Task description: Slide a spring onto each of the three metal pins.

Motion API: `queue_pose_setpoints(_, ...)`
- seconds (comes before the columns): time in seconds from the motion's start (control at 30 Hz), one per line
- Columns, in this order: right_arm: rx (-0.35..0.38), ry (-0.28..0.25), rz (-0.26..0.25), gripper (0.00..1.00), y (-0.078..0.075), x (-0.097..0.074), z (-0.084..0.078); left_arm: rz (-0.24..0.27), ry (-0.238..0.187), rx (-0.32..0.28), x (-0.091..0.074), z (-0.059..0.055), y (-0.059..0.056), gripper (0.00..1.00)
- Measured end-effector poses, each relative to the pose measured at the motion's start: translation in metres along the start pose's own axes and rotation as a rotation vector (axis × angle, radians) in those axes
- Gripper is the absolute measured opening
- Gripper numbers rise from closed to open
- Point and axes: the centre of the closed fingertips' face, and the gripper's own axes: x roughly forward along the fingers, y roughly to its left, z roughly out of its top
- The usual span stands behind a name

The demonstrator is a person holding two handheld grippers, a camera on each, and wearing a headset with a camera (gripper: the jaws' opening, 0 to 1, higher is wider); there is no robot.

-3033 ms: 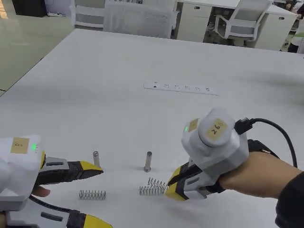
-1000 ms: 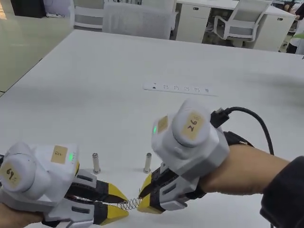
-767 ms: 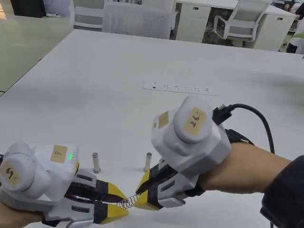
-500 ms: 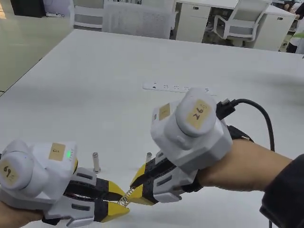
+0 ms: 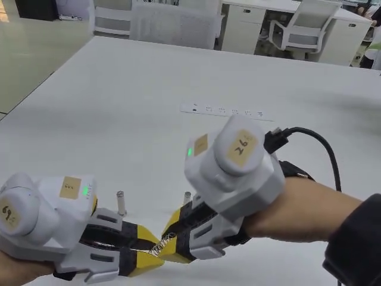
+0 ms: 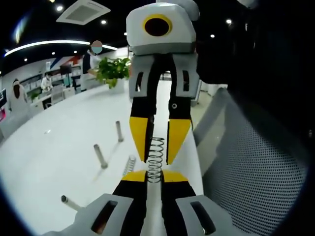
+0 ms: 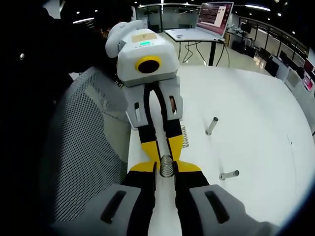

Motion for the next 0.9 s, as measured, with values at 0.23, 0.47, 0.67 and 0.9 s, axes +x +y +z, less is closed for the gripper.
queue_pose_setpoints(0.23,-0.004,0.011,0.003,0.09,0.0,0.0,-0.002,-0.004,-0.016,0.011,0.0,0.008,-0.001,0.02)
queue_pose_setpoints(0.47,0.013,0.029,0.013,0.08,0.002,0.001,-0.005,-0.021,-0.015,-0.002,0.003,0.006,-0.004,0.02)
queue_pose_setpoints(0.67,0.01,0.029,0.0,0.08,-0.001,0.001,-0.005,-0.001,-0.014,-0.025,0.001,0.004,0.001,0.06)
queue_pose_setpoints(0.9,0.018,0.032,-0.016,0.08,-0.005,-0.001,-0.008,0.027,-0.028,-0.085,-0.003,0.004,0.007,0.19)
